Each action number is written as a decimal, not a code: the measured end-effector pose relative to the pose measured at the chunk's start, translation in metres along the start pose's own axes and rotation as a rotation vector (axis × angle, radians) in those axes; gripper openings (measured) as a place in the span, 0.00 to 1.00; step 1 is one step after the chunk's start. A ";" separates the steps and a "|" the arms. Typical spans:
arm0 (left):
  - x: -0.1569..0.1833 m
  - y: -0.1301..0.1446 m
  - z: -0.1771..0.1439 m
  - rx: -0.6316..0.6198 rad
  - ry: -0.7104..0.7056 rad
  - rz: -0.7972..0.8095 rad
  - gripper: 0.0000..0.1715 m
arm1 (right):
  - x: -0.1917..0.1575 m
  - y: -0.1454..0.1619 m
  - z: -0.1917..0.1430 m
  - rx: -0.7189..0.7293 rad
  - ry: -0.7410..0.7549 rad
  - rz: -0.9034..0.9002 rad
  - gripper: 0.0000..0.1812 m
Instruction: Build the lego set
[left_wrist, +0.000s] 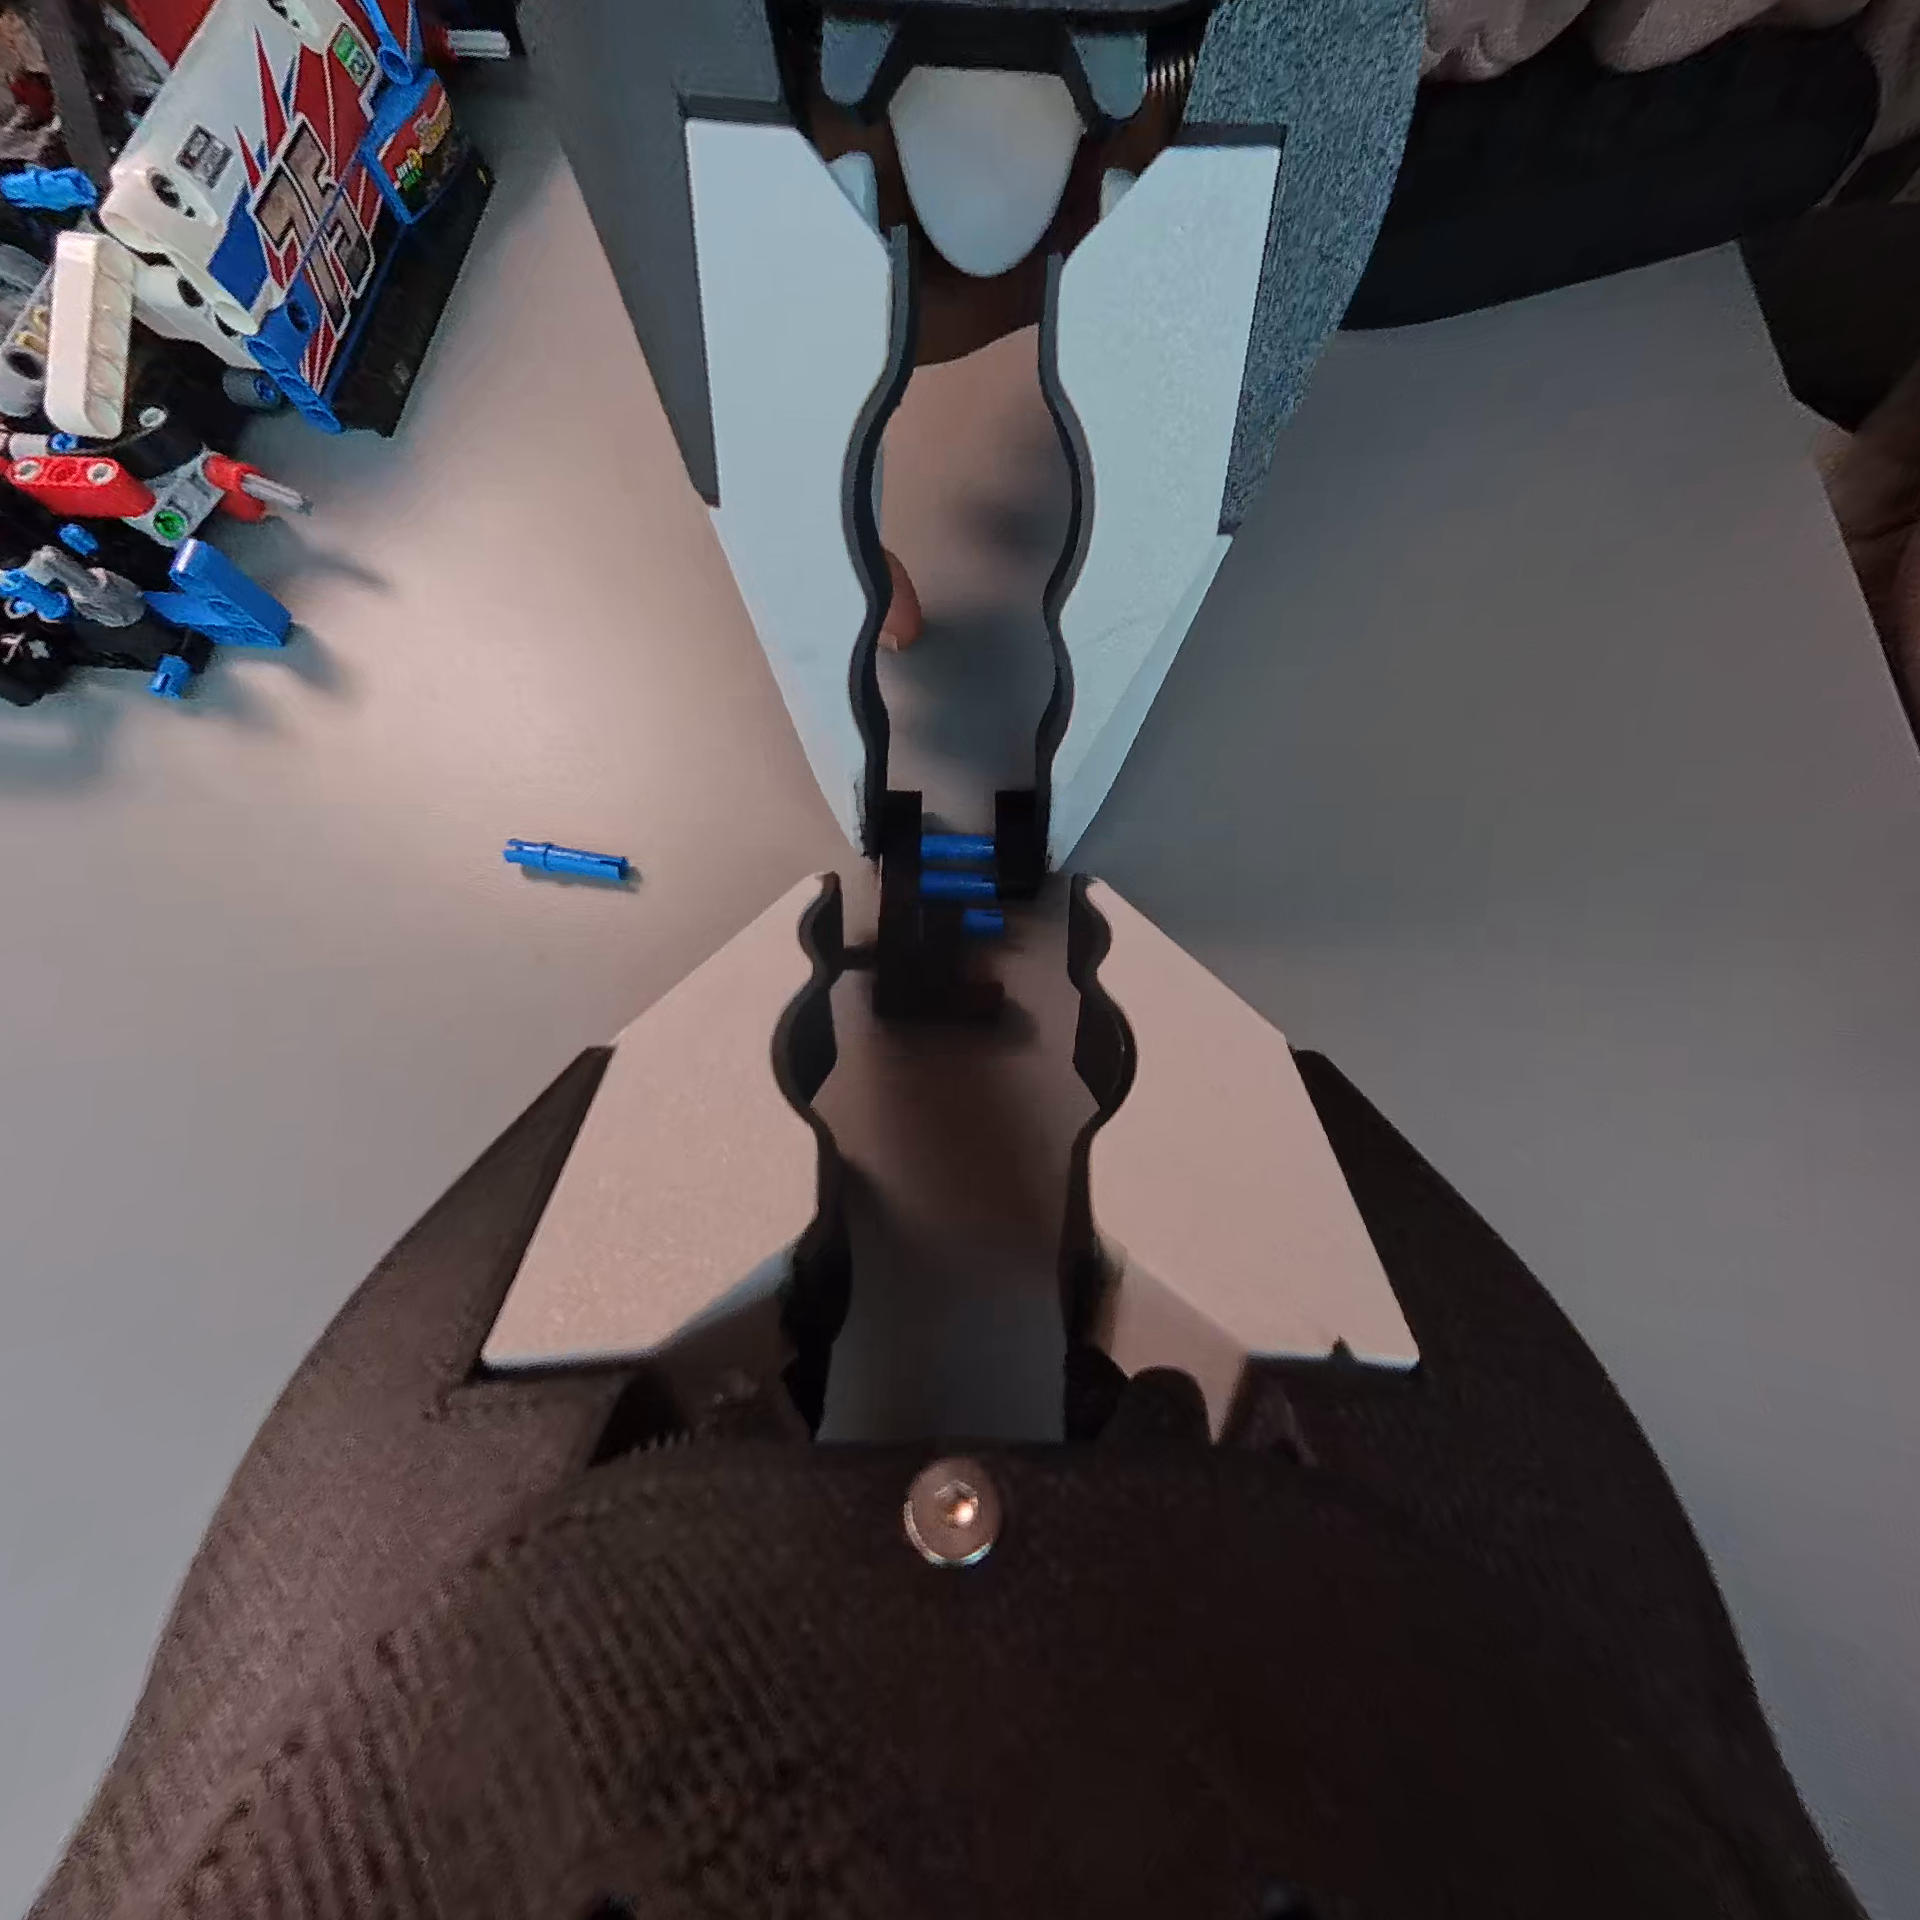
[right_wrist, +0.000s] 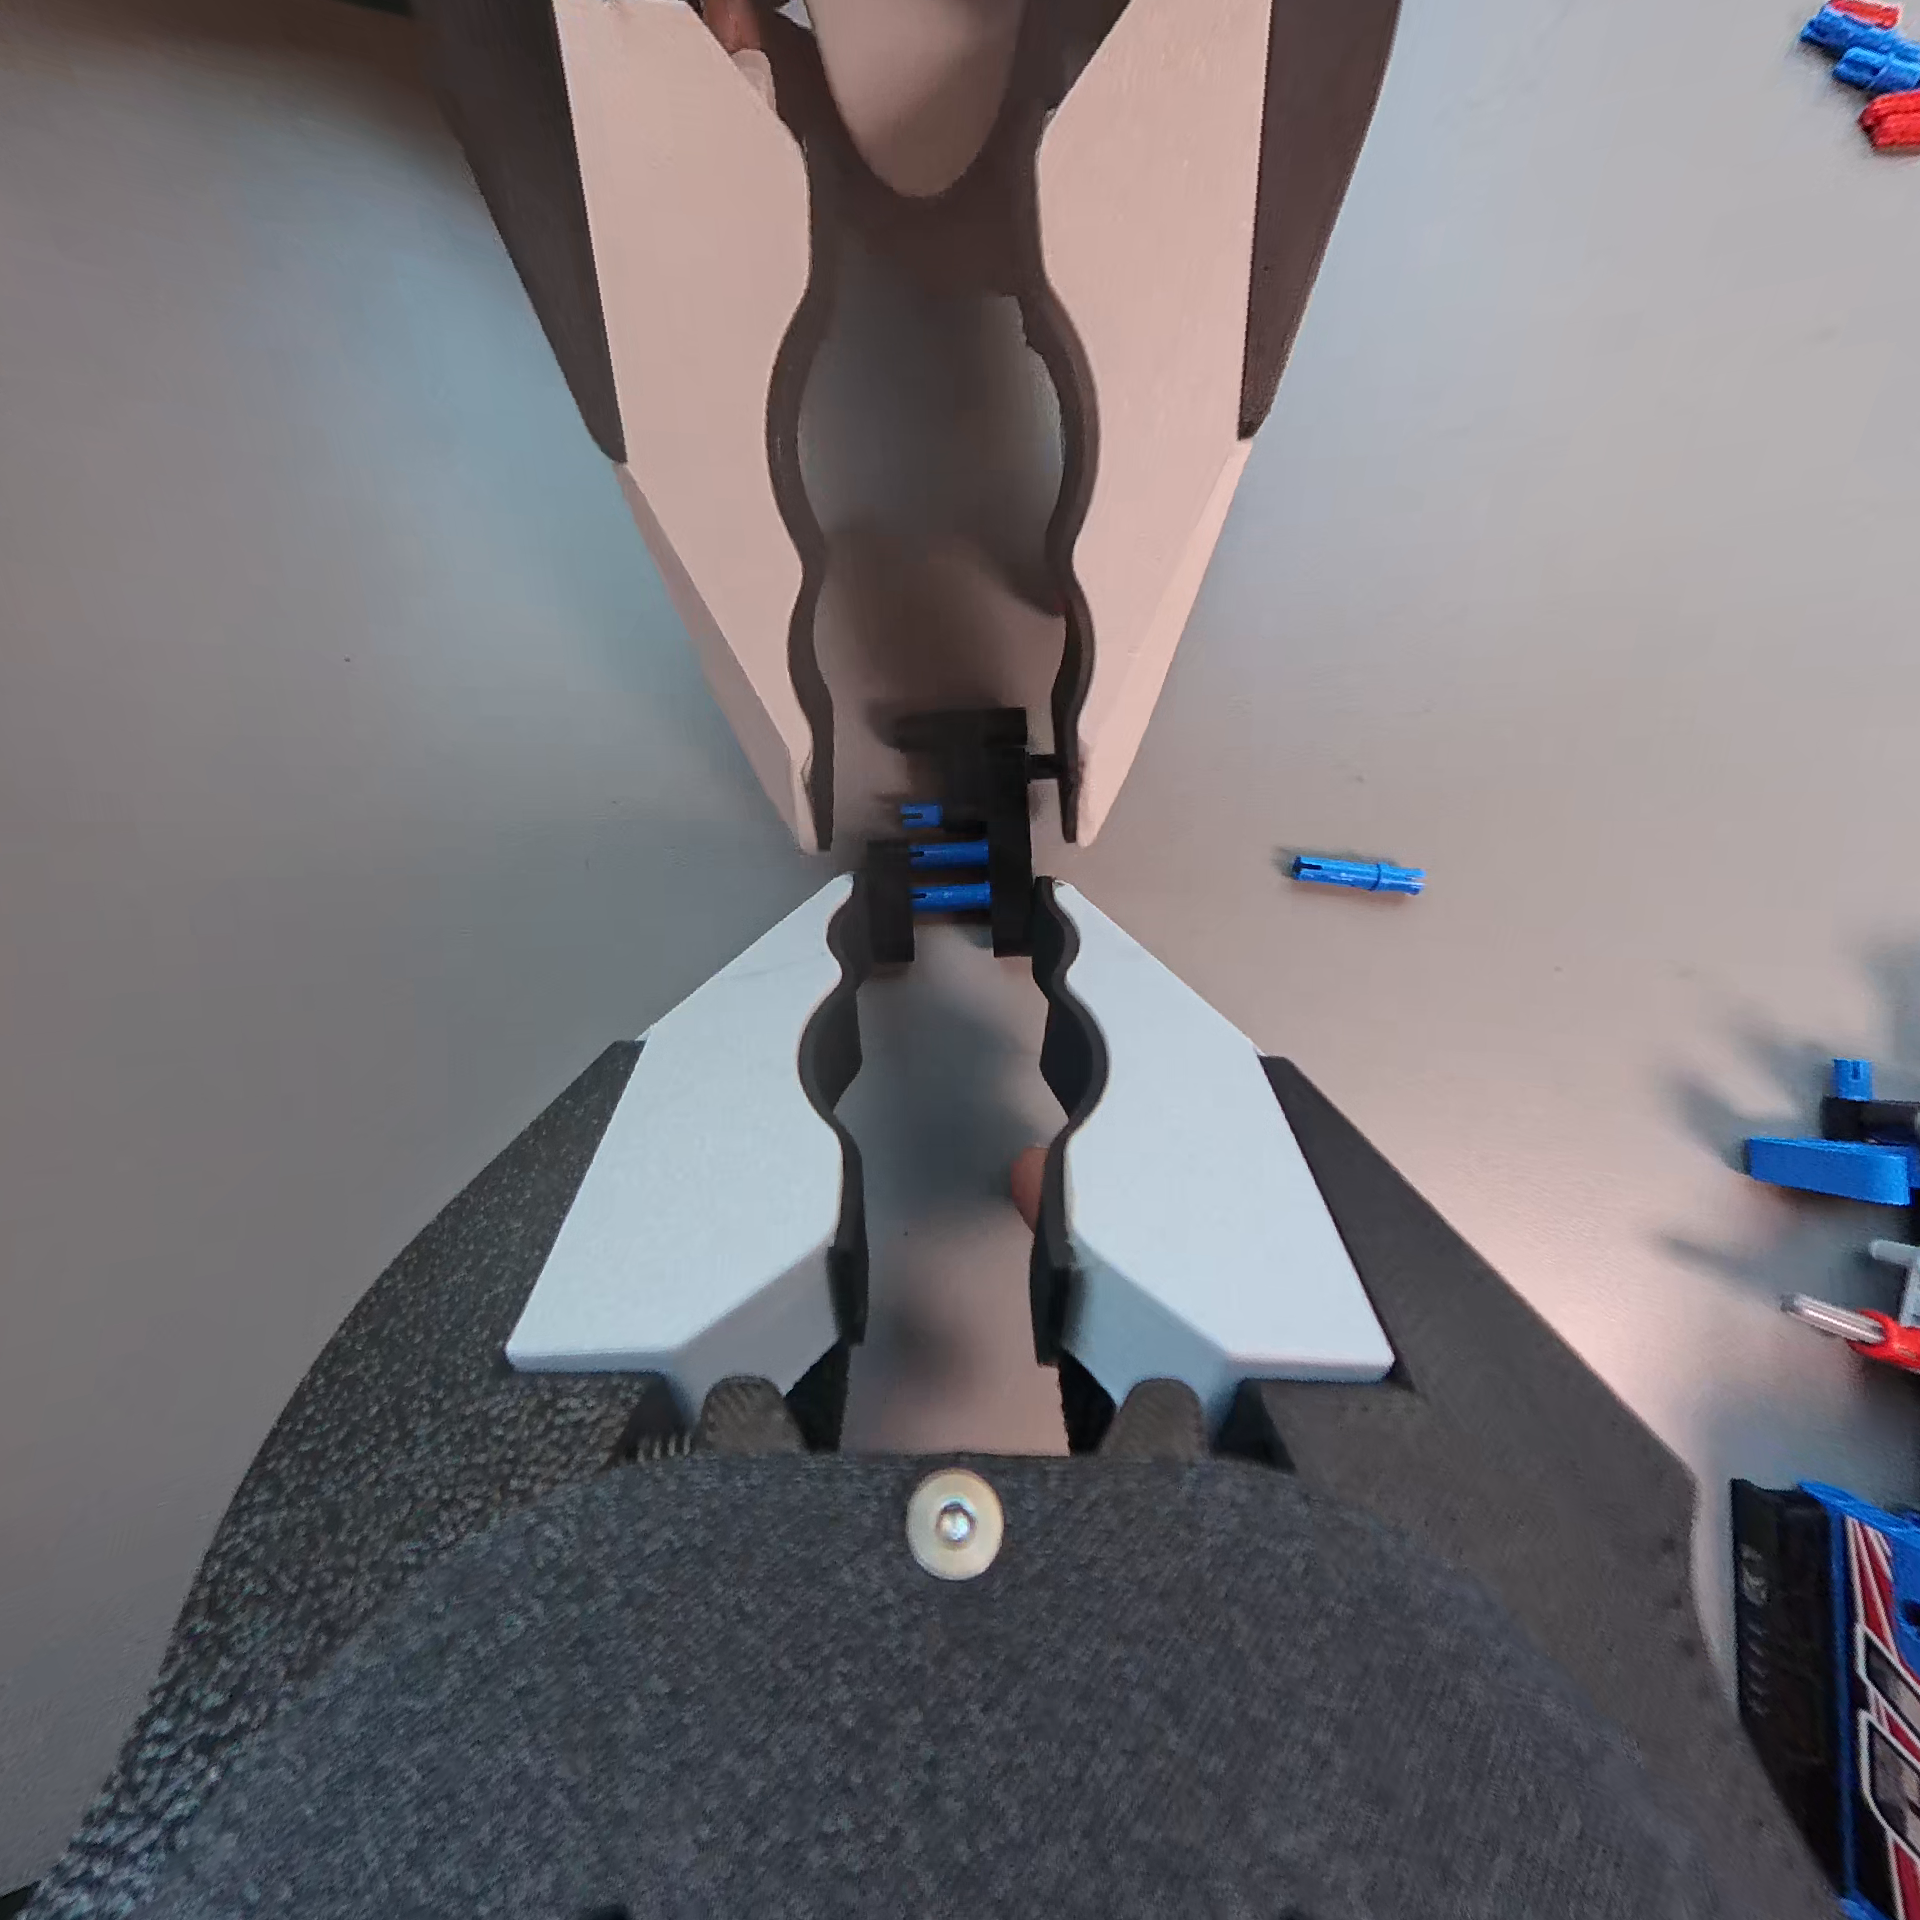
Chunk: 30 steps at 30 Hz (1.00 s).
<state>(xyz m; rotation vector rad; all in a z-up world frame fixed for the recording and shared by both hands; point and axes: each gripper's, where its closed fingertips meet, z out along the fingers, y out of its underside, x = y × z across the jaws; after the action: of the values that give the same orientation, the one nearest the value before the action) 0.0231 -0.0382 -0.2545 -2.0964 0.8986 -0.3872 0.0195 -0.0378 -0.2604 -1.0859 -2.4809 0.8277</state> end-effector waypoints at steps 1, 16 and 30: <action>-0.002 0.003 0.000 -0.018 -0.012 0.002 0.25 | 0.000 0.000 0.000 0.000 0.002 -0.001 0.16; 0.003 0.005 0.001 -0.084 -0.052 0.001 0.18 | -0.004 0.000 0.000 0.007 0.013 0.004 0.16; 0.004 0.003 0.002 -0.087 -0.056 0.000 0.17 | -0.005 0.000 -0.001 0.019 0.028 0.020 0.16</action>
<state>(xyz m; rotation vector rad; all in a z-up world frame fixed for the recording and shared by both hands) 0.0256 -0.0414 -0.2588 -2.1758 0.8964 -0.2928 0.0234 -0.0407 -0.2603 -1.1094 -2.4387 0.8340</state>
